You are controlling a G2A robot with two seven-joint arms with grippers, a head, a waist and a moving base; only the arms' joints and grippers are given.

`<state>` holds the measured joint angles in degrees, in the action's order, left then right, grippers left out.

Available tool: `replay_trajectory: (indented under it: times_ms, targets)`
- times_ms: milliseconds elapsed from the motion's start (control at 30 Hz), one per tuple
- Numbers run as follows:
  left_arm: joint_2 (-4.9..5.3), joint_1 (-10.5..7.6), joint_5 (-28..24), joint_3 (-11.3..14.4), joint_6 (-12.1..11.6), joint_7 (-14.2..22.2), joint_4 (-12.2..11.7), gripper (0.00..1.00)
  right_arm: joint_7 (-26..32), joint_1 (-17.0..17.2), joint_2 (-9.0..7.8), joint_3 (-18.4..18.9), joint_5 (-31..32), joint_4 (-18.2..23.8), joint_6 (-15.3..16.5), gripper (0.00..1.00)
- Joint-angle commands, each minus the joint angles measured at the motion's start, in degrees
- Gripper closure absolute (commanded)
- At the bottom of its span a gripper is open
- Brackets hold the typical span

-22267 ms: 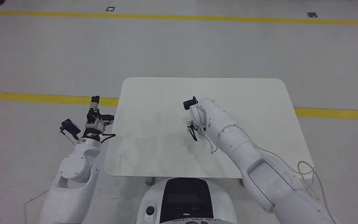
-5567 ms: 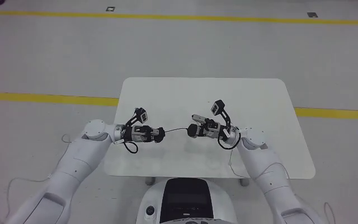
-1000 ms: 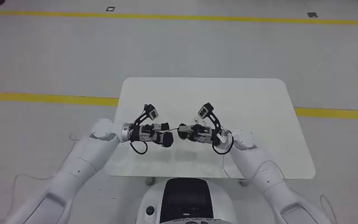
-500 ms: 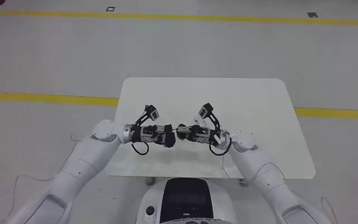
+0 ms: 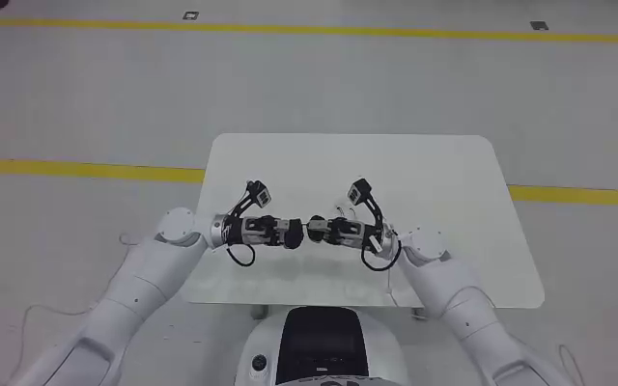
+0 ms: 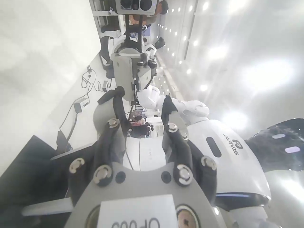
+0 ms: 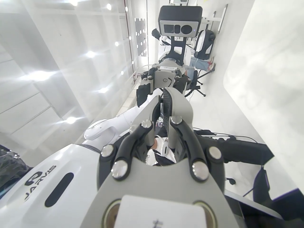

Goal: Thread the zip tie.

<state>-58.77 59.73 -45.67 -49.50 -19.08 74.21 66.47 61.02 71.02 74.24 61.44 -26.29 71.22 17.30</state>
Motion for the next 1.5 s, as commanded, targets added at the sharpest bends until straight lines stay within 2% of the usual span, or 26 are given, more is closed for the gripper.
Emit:
replay_trajectory:
  times_ms: [0, 100, 367, 633, 1467]
  targets:
    - [0.02, 0.08, 0.19, -0.10, 0.09, -0.09, 0.08, 0.69, -0.11, 0.19, -0.12, -0.01, 0.35, 0.36, -0.19, 1.00]
    - [0.05, 0.22, 0.66, -0.26, 0.17, -0.74, 0.16, 0.75, -0.54, 0.38, -0.26, -0.05, 0.86, 0.81, -0.43, 1.00]
    - [0.14, 0.64, 1.34, -0.63, 0.41, -1.37, 0.53, 0.82, -0.85, 0.70, -0.53, -0.23, 0.83, 1.30, -0.76, 1.00]
    - [0.15, 0.81, 1.87, -0.84, 0.62, -1.73, 0.60, 0.85, -0.87, 0.51, -0.68, -1.00, 1.14, 1.48, -1.57, 1.00]
    - [-0.02, 0.71, 2.54, -1.02, 0.73, -1.49, 0.21, 0.93, -0.10, -0.81, -0.80, -3.21, 0.03, 0.66, -1.38, 1.00]
